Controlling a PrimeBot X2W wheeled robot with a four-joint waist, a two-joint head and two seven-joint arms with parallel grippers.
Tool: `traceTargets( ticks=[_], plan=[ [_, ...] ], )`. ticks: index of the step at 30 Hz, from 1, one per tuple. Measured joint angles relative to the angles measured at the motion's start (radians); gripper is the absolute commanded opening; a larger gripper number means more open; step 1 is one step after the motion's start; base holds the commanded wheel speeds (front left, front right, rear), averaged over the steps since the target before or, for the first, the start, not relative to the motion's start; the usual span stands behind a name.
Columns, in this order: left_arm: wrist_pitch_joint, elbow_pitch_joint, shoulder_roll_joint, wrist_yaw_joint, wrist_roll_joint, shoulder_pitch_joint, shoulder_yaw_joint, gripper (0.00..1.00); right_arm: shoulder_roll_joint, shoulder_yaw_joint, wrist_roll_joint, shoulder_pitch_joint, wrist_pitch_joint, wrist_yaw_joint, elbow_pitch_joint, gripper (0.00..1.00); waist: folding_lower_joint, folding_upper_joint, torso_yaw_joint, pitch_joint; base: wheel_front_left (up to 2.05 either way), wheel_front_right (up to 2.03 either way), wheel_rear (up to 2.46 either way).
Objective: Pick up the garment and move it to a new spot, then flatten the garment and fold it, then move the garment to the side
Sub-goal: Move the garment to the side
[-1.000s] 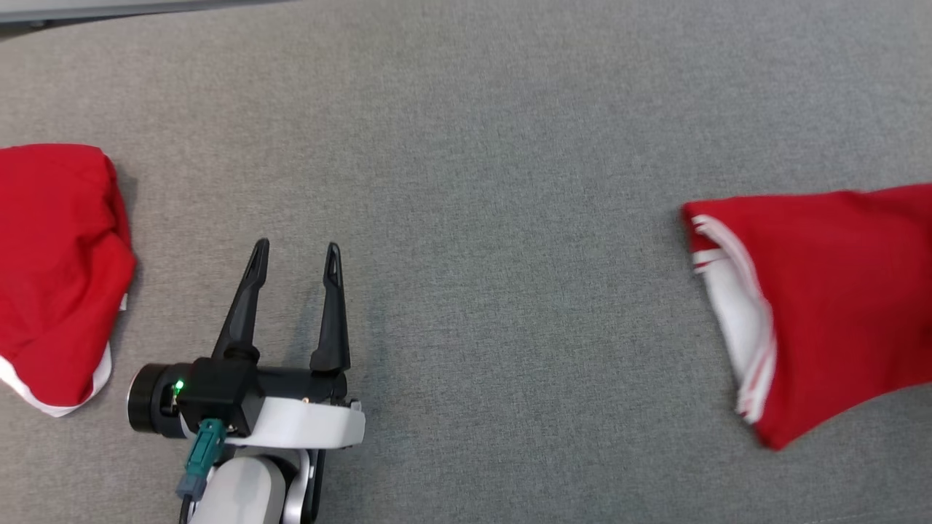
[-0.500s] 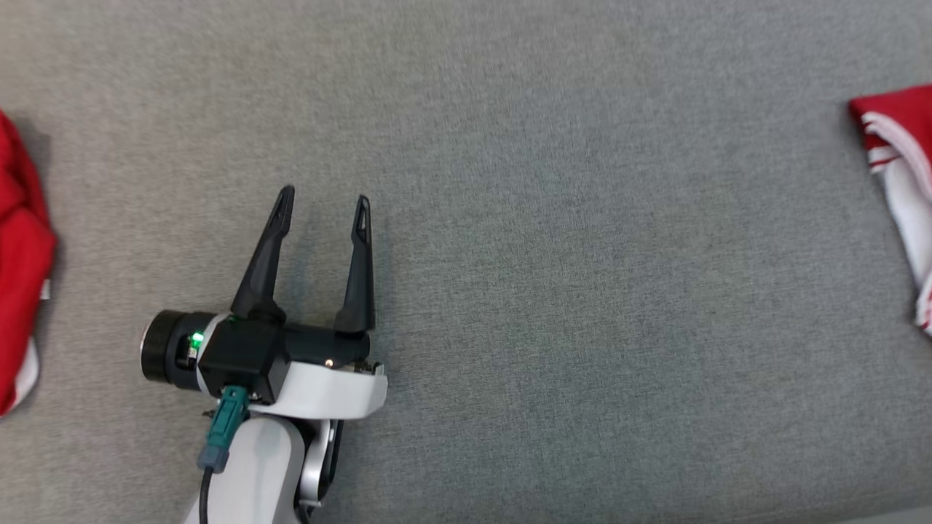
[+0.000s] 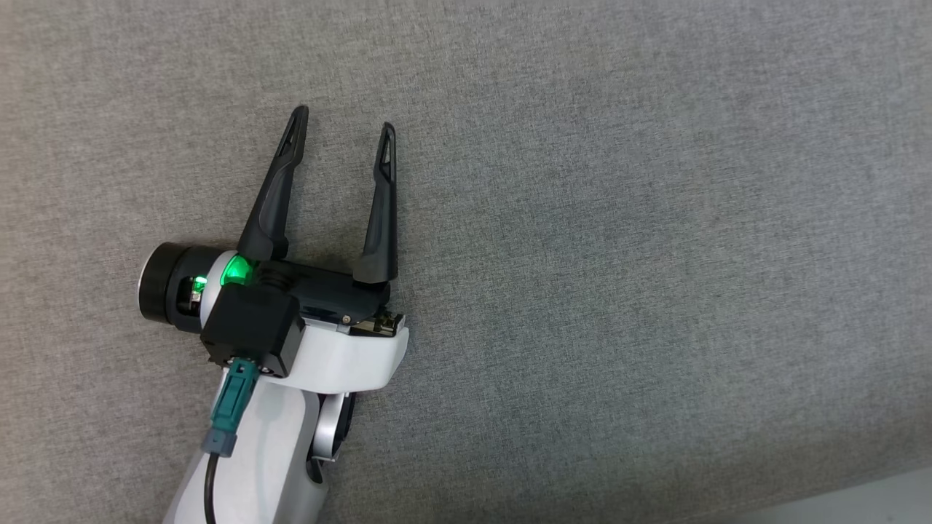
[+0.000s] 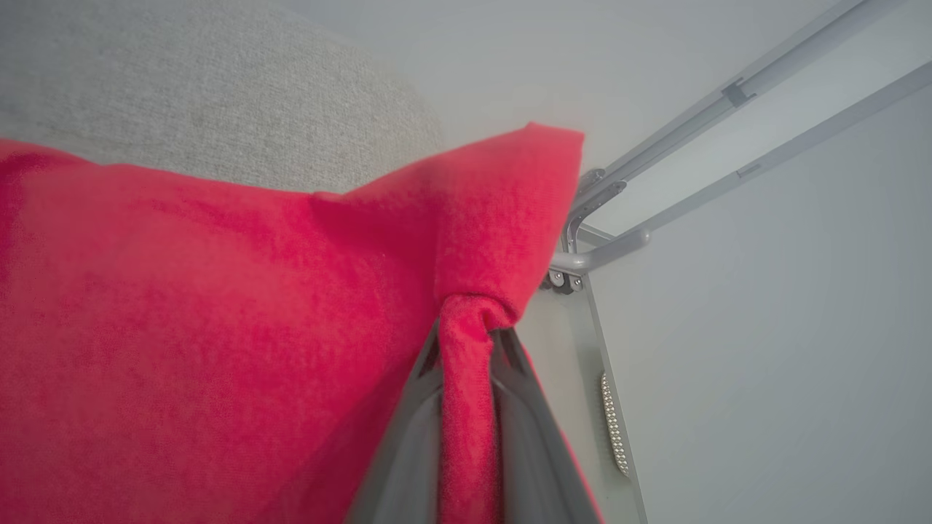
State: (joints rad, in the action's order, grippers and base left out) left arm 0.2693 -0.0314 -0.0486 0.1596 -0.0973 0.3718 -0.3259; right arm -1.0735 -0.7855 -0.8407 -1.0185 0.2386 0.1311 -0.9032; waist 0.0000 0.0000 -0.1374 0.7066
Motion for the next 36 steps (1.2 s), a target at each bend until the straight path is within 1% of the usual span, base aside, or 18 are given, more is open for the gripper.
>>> traceTargets(
  ticks=[5,12,16,17,18,26,29,32,33,34,36],
  plan=[
    [0.004,-0.017,0.001,0.0,0.0,0.018,-0.01,1.0,0.002,0.001,0.047,-0.044,0.013,0.0,-0.047,0.0,0.0,0.0001,-0.002,0.035,0.0,0.0,0.0],
    [0.006,-0.026,0.008,0.008,-0.003,0.04,-0.028,1.0,-0.008,0.006,0.114,-0.081,0.019,0.0,-0.11,0.0,0.0,0.0001,0.023,0.063,0.0,0.0,0.0],
    [0.007,-0.033,0.014,0.009,-0.003,0.044,-0.034,1.0,-0.006,0.032,0.133,-0.102,0.022,0.0,-0.128,0.0,0.0,0.0,0.034,0.074,0.0,0.0,0.0],
    [0.007,-0.033,0.015,0.009,-0.003,0.045,-0.035,1.0,-0.004,0.034,0.133,-0.102,0.022,0.0,-0.131,0.27,0.0,0.0,0.035,0.075,0.0,0.0,0.0],
    [0.007,-0.033,0.015,0.009,-0.005,0.046,-0.035,1.0,-0.003,0.038,0.139,-0.102,0.022,0.0,-0.13,1.0,0.0,0.0,0.037,0.076,0.0,0.0,0.0],
    [0.007,-0.015,0.017,0.01,-0.014,0.047,-0.033,1.0,0.021,0.058,0.147,-0.099,0.022,0.0,-0.143,1.0,0.0,0.0,0.038,0.06,0.0,0.0,0.0],
    [0.007,-0.001,0.016,0.01,-0.018,0.046,-0.031,1.0,0.027,0.071,0.149,-0.101,0.022,0.0,-0.13,1.0,0.0,0.0,0.037,0.046,0.0,0.0,0.0],
    [0.004,0.017,0.014,0.01,-0.028,0.041,-0.024,1.0,0.054,0.113,0.146,-0.109,0.023,0.0,-0.067,1.0,0.0,0.0,0.033,0.016,0.0,0.0,0.0],
    [0.004,0.017,0.014,0.01,-0.028,0.041,-0.024,1.0,0.054,0.113,0.146,-0.109,0.023,0.0,-0.067,1.0,0.0,0.0,0.033,0.016,0.0,0.0,0.0],
    [0.002,0.027,0.012,0.01,-0.031,0.028,-0.017,1.0,0.079,0.143,0.136,-0.109,0.023,0.0,-0.024,1.0,0.0,0.0,0.03,-0.007,0.0,0.0,0.0],
    [-0.002,0.036,0.006,0.01,-0.036,0.009,-0.009,1.0,0.101,0.173,0.14,-0.105,0.023,0.0,0.028,1.0,0.0,0.0,0.027,-0.036,0.0,0.0,0.0]
  ],
)
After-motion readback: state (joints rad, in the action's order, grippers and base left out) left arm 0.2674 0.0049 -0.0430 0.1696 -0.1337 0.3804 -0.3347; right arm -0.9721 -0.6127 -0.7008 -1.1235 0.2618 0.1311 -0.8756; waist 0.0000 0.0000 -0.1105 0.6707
